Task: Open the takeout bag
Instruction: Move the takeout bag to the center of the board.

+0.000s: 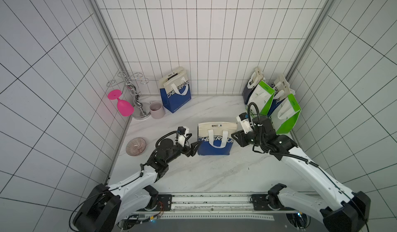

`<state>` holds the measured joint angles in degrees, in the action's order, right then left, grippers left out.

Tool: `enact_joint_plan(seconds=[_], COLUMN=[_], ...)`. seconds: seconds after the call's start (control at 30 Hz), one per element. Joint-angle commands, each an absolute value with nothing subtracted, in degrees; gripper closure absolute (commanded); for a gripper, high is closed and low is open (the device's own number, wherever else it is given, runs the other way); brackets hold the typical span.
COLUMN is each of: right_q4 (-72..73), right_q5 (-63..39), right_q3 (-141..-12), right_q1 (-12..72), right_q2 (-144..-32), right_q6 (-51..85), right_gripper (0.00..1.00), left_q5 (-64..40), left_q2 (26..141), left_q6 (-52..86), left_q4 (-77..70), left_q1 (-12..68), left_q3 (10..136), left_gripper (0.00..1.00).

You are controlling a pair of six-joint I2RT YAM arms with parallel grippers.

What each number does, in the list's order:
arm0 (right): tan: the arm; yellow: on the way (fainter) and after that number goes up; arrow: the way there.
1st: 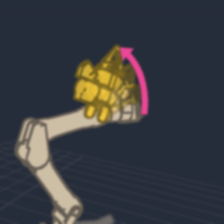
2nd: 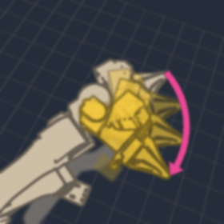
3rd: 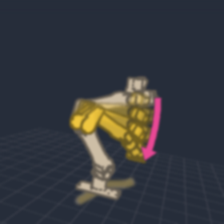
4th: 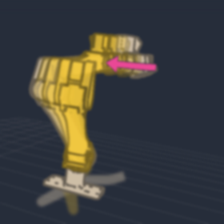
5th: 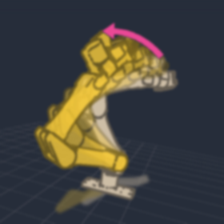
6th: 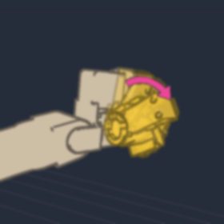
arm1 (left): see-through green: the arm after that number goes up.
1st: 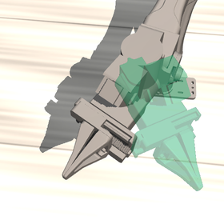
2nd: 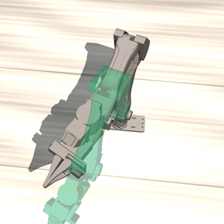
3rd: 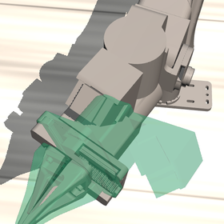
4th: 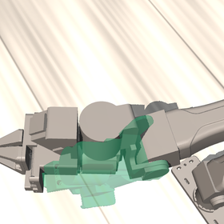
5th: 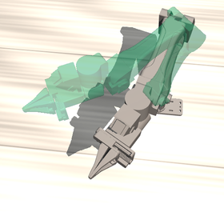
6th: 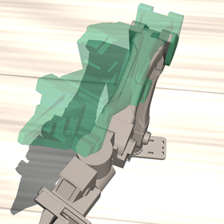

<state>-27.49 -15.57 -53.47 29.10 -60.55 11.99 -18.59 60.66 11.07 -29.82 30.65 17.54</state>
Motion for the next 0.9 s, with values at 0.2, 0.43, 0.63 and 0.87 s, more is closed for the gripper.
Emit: enact_joint_plan(seconds=[0.2, 0.43, 0.63, 0.87], right_q4=[-26.22, -29.32, -32.07, -36.34], right_q5=[-18.21, -19.63, -19.33, -15.97], right_q3=[-49.56, -50.53, -51.53, -54.17], right_q1=[28.65, 28.65, 28.74, 31.13], right_q2=[-57.86, -56.3, -55.14, -50.68], right_q6=[12.57, 11.87, 11.45, 9.07], right_gripper=[0.74, 0.74, 0.74, 0.74], left_q5=[-23.37, -29.02, -33.45, -34.11], left_q2=[67.97, 72.96, 76.55, 78.37], left_q6=[5.04, 3.37, 5.04, 7.13], left_q4=[-44.63, -49.61, -56.08, -57.95], left_q1=[30.48, 29.27, 29.27, 29.77], left_q3=[17.93, 19.03, 18.13, 18.09], left_gripper=[0.25, 0.4, 0.65, 1.0])
